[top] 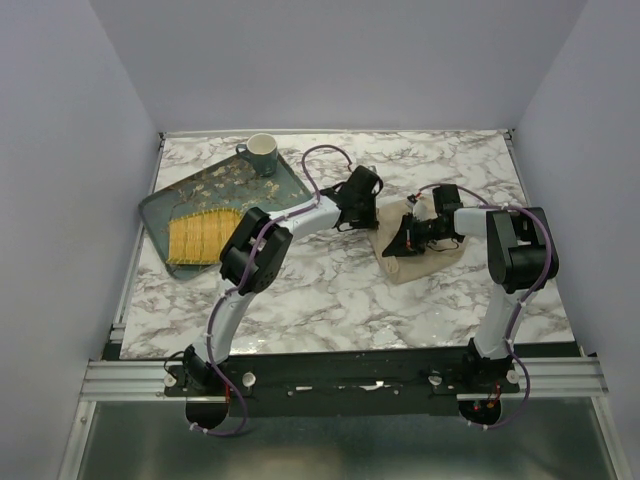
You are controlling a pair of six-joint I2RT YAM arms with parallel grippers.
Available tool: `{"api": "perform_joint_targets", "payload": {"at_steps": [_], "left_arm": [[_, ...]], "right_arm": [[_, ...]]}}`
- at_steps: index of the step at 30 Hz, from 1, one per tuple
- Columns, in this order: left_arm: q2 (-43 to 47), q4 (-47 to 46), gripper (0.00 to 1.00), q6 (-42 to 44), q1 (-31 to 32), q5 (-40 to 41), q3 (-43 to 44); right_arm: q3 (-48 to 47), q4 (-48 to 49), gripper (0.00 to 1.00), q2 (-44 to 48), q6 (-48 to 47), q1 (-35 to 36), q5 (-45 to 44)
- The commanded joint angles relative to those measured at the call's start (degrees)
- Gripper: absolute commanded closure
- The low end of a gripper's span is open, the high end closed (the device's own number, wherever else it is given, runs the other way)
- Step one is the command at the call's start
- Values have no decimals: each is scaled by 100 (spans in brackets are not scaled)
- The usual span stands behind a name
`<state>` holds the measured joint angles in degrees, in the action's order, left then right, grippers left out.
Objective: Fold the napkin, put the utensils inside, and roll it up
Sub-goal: Roll the napkin with the utensil
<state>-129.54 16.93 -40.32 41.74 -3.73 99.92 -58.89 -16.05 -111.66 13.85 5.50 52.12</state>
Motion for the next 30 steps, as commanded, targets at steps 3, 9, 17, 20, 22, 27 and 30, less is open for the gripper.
{"api": "perform_joint_targets", "payload": {"at_steps": [3,9,17,20,22,27,30], "left_arm": [[-546,240,78,-81,28,-23,562],[-1003,978,80,-205,19,-14,1178],[-951,935,81,-258,19,-58,1030],[-951,935,81,-266,28,-76,1038],[-942,909,81,-275,28,-93,1030],[-907,882,81,-284,28,-76,959],[-872,847,81,-293,28,-84,881]], "right_arm": [[-166,-266,89,-41,-163,-66,-307],[-596,-1074,76,302,-365,-58,-913],[-905,-2024,48,1338,-611,56,-1887],[-844,-1964,39,1857,-559,390,-2728],[-668,-1727,27,2270,-410,811,-3310],[105,-628,16,2342,-102,1435,-4402],[142,-294,15,2052,-40,1699,-4867]]}}
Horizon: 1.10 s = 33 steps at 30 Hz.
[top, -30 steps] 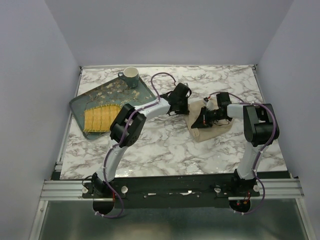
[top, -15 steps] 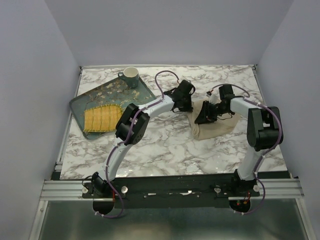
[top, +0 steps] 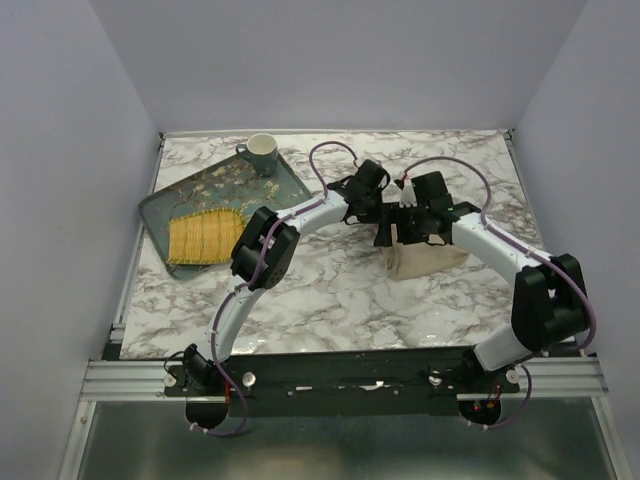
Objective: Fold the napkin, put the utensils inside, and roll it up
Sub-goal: Roll the napkin with the utensil
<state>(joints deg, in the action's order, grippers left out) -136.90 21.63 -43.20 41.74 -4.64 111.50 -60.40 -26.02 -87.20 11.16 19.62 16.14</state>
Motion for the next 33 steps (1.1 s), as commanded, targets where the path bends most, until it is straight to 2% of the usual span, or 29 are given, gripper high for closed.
{"api": "perform_joint_targets", "payload": {"at_steps": [1,8,17,20,21,22,29,33], "left_arm": [[-135,360,81,-13,28,16,-304],[-170,325,81,-66,19,-28,-287],[-83,316,81,-48,1,-63,-366],[-47,307,81,-13,-16,-71,-401],[-39,307,81,4,-16,-63,-401],[-30,307,81,13,-16,-63,-401],[49,316,81,110,-25,-116,-419],[365,333,78,285,-25,-19,-506]], "right_arm": [[292,765,15,-438,238,358,-1471],[108,976,19,-1044,71,587,-2114],[-95,687,26,-1598,395,640,-2133],[19,660,35,-1660,492,640,-2036],[115,660,45,-1669,536,649,-2036],[160,668,49,-1678,580,649,-2036],[660,1001,57,-1581,949,631,-1641],[977,1467,73,-1554,1116,491,-887]]}}
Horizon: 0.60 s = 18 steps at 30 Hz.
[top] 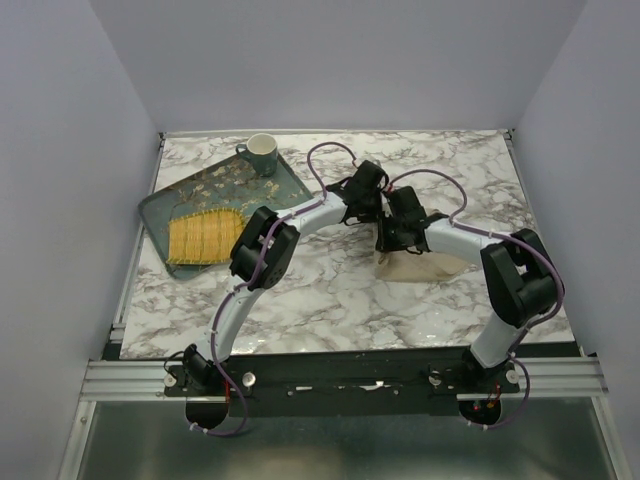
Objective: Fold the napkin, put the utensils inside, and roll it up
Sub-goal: Roll the napkin with the utensil
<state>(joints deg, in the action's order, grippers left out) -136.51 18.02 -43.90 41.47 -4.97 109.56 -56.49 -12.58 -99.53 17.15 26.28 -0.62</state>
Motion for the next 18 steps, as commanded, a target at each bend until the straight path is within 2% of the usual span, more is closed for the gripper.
{"api": "perform_joint_targets", "payload": {"at_steps": [1,6,7,9,13,16,18], "left_arm": [[387,694,75,373,1,23,-338],[1124,562,62,409,-34,181,-794],[1239,562,56,409,-51,242,-857],[1598,580,50,479,-87,435,-1093],[2162,685,33,549,-174,673,-1559],[2523,676,30,514,-271,770,-2042],[2699,615,31,392,-333,499,-2297]], "right_arm": [[630,194,75,-339,561,-246,887],[1016,861,85,-366,562,-536,1809],[1061,949,86,-375,570,-632,1951],[1061,1134,93,-506,518,-738,2545],[1017,1214,99,-691,482,-861,3313],[1017,1548,100,-936,431,-967,4060],[956,1627,99,-1077,430,-993,4585]]}}
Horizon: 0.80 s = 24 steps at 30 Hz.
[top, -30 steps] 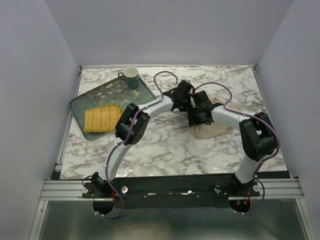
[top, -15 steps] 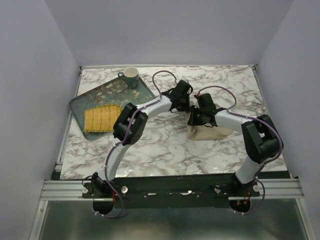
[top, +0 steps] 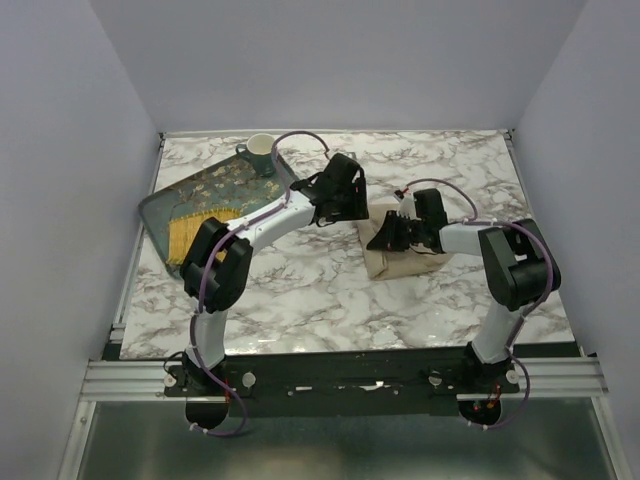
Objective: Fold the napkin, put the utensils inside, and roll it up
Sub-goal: Roll the napkin with the utensil
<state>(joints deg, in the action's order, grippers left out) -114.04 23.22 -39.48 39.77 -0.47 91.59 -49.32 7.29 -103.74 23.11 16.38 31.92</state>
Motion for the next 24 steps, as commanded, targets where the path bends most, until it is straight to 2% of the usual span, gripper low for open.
{"api": "perform_joint_targets", "payload": {"at_steps": [1,6,9,11,14,19,24], "left_arm": [[470,-1,31,-85,-197,-136,-737],[392,-458,33,-445,-224,-656,-1204],[435,-538,33,-796,-189,-604,-1398],[496,-932,33,-1051,-198,-717,-1740],[523,-1179,34,-1132,-171,-665,-1917],[269,-1040,39,-1123,-110,-560,-1698],[-38,-767,38,-1008,-48,3,-1531]], "right_arm": [[213,-334,99,-708,-123,-30,1456],[89,-298,99,-1113,-88,-100,2028],[-7,-307,99,-1288,-35,-100,2152],[-77,-377,99,-1359,-70,-91,2178],[-201,-491,100,-1420,-140,-100,2187],[-280,-641,99,-1412,-184,-100,2117],[-437,-1175,97,-1307,-430,-100,1853]]}}
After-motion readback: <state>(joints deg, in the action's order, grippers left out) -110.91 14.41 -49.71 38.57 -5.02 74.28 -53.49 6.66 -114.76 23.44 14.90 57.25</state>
